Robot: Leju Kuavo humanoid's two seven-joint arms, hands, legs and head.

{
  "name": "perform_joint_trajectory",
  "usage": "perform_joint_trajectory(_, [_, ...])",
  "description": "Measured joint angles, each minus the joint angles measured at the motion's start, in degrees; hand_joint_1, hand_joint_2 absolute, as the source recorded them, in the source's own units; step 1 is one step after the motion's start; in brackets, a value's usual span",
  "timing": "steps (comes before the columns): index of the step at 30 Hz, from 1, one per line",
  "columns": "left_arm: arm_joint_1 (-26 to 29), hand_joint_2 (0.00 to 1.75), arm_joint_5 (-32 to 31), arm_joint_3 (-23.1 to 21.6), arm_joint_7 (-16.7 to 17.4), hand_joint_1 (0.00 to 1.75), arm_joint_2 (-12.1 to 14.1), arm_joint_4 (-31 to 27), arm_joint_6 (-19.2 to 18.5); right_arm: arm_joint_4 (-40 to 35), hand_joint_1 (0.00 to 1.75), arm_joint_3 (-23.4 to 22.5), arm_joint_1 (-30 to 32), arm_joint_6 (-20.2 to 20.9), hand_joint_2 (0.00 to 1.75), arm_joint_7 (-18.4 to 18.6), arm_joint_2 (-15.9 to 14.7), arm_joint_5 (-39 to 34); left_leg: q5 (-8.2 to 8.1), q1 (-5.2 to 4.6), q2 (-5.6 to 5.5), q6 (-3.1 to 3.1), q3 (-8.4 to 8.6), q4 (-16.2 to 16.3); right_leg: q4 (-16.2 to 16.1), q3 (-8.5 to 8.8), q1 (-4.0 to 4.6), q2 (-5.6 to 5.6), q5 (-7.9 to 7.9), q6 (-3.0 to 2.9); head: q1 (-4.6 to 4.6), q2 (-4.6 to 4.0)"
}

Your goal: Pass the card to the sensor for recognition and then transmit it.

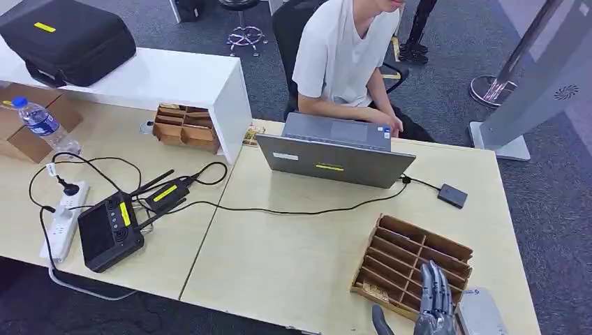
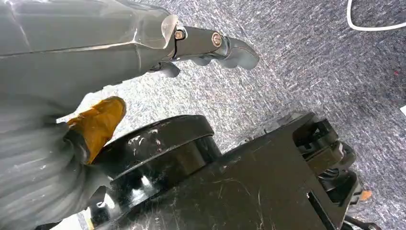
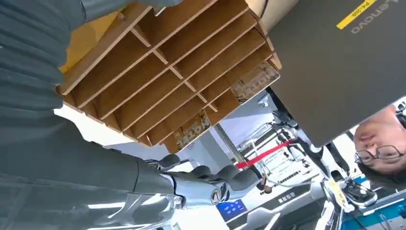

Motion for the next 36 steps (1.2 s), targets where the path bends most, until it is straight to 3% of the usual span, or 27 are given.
perform_joint_trajectory(20, [0.0,1.75,0.0,0.0,0.0,0.00,0.0,0.0,0.0,1.7,0.00,-0.3,0.0,0.0,1.75,0.0,0.0,-0.2,0.00,0.00,0.00,0.00,0.00,0.0,0.0,0.00,0.00,0.00,0.00,0.00,0.00,0.00])
perform_joint_trajectory(26, [0.0,1.75,0.0,0.0,0.0,0.00,0.0,0.0,0.0,2.5,0.00,0.1,0.0,0.0,1.75,2.3,-0.1,-1.9,0.00,0.00,0.00,0.00,0.00,0.0,0.0,0.00,0.00,0.00,-0.01,-0.01,0.00,0.00])
perform_joint_trajectory(36, [0.0,1.75,-0.3,0.0,0.0,0.00,0.0,0.0,0.0,7.5,0.00,-0.3,-1.8,0.0,1.75,0.1,-0.2,-4.3,0.00,0.00,0.00,0.00,0.00,0.0,0.0,0.00,0.00,0.00,-0.01,-0.01,0.00,0.00])
